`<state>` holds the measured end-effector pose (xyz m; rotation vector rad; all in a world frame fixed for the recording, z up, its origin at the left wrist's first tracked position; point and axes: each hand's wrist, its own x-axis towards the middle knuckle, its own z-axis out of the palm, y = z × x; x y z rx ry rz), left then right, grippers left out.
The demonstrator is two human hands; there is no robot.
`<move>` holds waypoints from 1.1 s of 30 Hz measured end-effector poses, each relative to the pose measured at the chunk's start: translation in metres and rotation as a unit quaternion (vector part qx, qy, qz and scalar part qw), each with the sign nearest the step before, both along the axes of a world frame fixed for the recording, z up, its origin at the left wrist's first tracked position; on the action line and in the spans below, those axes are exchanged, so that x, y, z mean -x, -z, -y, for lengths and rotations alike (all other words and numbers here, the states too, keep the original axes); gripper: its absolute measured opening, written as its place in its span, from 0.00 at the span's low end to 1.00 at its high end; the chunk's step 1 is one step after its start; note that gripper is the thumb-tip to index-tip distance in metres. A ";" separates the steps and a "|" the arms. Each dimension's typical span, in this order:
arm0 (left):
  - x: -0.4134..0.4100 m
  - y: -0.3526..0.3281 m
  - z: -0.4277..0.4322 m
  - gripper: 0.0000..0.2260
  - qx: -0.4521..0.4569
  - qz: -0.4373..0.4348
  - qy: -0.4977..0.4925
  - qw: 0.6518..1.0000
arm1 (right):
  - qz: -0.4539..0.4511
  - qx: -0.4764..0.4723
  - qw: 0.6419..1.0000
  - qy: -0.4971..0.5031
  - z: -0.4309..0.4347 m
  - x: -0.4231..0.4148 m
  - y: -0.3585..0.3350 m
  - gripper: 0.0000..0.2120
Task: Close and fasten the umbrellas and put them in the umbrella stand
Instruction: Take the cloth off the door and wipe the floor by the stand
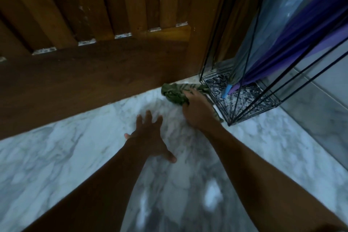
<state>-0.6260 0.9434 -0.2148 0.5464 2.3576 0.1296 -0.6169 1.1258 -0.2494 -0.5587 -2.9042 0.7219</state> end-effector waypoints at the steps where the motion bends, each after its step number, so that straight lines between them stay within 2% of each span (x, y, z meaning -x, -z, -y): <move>1: 0.000 0.000 0.000 0.64 -0.003 0.002 -0.002 1.000 | -0.007 -0.006 1.000 -0.008 0.009 -0.013 0.002 0.24; 5: 0.000 0.003 0.001 0.65 -0.009 0.003 -0.001 1.000 | -0.023 -0.004 0.999 -0.024 0.034 -0.048 0.012 0.24; 10: 0.001 0.003 -0.001 0.65 -0.008 -0.001 -0.008 1.000 | 0.003 -0.028 0.999 -0.037 0.021 -0.004 0.002 0.25; 15: 0.001 0.006 -0.001 0.65 -0.010 -0.005 -0.020 1.000 | 0.046 0.013 0.999 -0.018 0.011 0.026 -0.007 0.25; 18: 0.003 0.007 -0.002 0.65 -0.015 -0.011 -0.026 0.999 | -0.001 0.013 1.000 -0.012 0.018 0.003 -0.001 0.26; 23: 0.005 0.013 -0.001 0.68 -0.039 -0.029 -0.037 0.998 | 0.027 0.019 0.999 0.016 0.026 -0.057 0.003 0.29; 27: 0.003 0.009 -0.003 0.68 -0.022 -0.046 -0.025 0.998 | 0.014 0.011 0.999 0.031 0.034 -0.124 0.009 0.25; 30: -0.007 -0.002 -0.015 0.62 0.018 -0.041 -0.021 0.999 | -0.005 -0.012 0.999 0.044 0.020 -0.170 0.011 0.24; 33: -0.026 -0.014 -0.038 0.48 0.039 -0.045 -0.007 0.998 | -0.012 -0.032 0.998 0.059 -0.019 -0.195 0.007 0.21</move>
